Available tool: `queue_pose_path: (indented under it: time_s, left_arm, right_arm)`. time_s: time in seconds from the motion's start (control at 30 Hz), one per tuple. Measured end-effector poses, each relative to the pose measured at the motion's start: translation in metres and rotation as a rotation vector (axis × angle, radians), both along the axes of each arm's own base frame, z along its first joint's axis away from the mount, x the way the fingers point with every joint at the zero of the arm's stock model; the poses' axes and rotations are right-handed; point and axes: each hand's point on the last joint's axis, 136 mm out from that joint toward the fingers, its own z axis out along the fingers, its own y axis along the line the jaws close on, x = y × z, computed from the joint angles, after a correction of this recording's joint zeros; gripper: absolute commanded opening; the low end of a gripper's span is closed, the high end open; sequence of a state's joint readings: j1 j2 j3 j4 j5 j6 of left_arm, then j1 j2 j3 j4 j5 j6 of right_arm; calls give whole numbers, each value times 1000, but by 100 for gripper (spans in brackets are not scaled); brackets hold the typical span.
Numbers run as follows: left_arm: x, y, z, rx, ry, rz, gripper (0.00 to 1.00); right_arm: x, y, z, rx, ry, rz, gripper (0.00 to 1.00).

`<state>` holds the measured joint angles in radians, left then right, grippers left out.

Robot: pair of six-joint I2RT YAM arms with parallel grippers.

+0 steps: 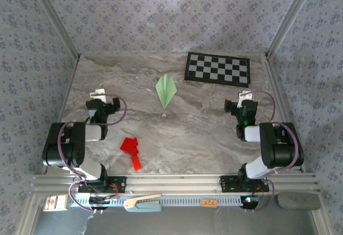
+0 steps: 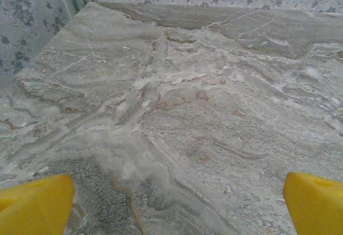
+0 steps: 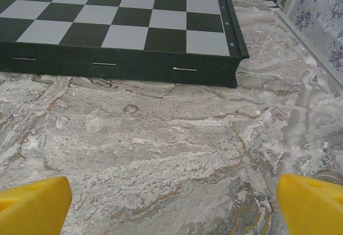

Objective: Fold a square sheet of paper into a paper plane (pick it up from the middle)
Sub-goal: Reset both arms

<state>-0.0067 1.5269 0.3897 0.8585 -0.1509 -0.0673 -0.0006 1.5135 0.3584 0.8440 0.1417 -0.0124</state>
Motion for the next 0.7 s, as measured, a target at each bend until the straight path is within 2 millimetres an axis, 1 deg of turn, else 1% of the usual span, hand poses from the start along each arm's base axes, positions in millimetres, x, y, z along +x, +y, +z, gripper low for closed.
queue_pose_path:
  time_s: [0.17,0.7]
  left_arm:
    - [-3,4,-5,12,23,19,100]
    - [-3,4,-7,15,32,18,100]
  right_arm:
    - [0,0,0,0,2,0,100]
    - [0,0,0,0,2,0,100]
